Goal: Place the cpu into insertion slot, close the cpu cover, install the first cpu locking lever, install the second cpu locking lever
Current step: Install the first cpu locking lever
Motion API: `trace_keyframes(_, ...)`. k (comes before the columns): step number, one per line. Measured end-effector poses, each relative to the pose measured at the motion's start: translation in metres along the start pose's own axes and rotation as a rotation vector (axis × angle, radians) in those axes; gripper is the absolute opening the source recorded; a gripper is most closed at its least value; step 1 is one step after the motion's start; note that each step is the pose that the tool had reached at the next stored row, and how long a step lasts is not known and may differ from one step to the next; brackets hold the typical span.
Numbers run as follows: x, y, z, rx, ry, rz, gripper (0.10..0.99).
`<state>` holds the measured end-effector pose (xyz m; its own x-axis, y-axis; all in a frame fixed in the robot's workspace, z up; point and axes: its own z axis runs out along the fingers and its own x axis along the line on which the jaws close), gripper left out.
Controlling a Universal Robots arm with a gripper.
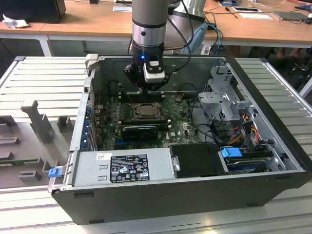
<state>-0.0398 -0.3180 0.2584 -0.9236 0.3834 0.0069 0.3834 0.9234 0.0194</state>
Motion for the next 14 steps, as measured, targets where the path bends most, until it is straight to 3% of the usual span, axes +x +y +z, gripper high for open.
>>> trace_keyframes(6, 0.0000, 0.0000, 0.0011, 0.001, 0.0039, -0.201, 0.106)
trace_keyframes(14, 0.0000, 0.0000, 0.0021, 0.003, 0.0071, -0.367, 0.106)
